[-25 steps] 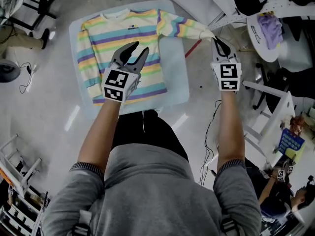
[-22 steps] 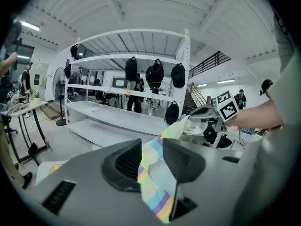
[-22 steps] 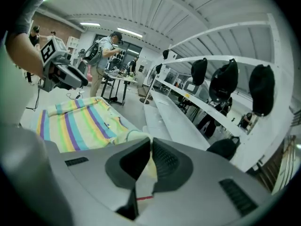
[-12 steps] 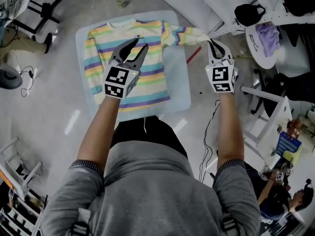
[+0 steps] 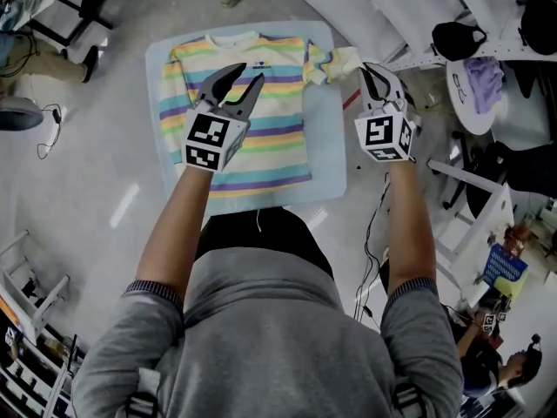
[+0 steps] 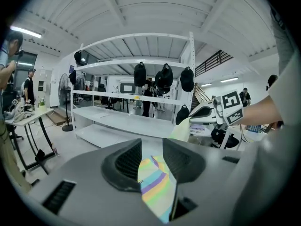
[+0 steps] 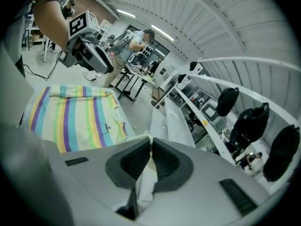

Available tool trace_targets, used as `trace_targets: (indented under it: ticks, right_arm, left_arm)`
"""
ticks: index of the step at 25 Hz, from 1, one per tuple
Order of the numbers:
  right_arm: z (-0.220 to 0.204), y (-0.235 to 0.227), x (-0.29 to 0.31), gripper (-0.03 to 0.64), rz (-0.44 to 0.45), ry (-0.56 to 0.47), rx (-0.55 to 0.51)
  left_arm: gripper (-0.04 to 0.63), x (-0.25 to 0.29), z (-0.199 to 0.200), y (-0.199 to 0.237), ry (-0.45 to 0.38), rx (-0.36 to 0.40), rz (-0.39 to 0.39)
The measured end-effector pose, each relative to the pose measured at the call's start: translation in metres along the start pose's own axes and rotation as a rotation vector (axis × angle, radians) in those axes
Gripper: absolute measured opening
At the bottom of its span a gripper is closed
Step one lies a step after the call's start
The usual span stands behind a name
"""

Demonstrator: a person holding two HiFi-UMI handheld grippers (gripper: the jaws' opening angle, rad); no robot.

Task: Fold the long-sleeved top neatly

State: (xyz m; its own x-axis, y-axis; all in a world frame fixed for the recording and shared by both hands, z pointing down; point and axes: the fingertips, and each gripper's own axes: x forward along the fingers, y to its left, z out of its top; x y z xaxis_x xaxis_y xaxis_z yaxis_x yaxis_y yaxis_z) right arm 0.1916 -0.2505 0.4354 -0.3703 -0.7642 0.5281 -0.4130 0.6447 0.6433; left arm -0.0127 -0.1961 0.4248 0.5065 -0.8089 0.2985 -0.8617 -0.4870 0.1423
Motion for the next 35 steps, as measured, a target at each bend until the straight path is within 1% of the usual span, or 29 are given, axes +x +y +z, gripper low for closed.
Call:
trace_targets:
  ticks: [2,5,6,9,13,15,21,28,35]
  right_arm:
    - [0.012,0.008,0.011,0.021,0.019,-0.005,-0.023]
    - [0.031,0.019,0.028,0.021,0.04,-0.018,-0.053]
    - [0.038,0.024,0.033,0.021,0.049,-0.023,-0.066]
    - [0.058,0.039,0.052,0.021,0.083,-0.036,-0.107]
    - [0.086,0.063,0.077,0.021,0.123,-0.049,-0.149]
    - [0.098,0.077,0.09,0.021,0.141,-0.057,-0.165]
    - [0.128,0.115,0.128,0.021,0.181,-0.075,-0.194]
    - [0.154,0.167,0.168,0.021,0.223,-0.1,-0.224]
    - [0.163,0.227,0.209,0.023,0.279,-0.102,-0.262]
  left_arm:
    - [0.158,-0.005,-0.003,0.012,-0.004,-0.005,0.018]
    - [0.158,-0.015,-0.012,0.03,0.031,-0.019,0.037]
    - [0.158,-0.018,-0.012,0.036,0.03,-0.023,0.044]
    - [0.158,-0.024,-0.009,0.055,-0.02,-0.028,0.071]
    - [0.158,-0.037,-0.019,0.081,0.002,-0.052,0.095]
    - [0.158,-0.042,-0.023,0.095,-0.014,-0.06,0.11]
    - [0.158,-0.052,-0.043,0.129,-0.013,-0.086,0.145]
    - [0.158,-0.062,-0.071,0.159,0.005,-0.134,0.175]
    - [0.158,-0.066,-0.104,0.181,0.013,-0.156,0.193]
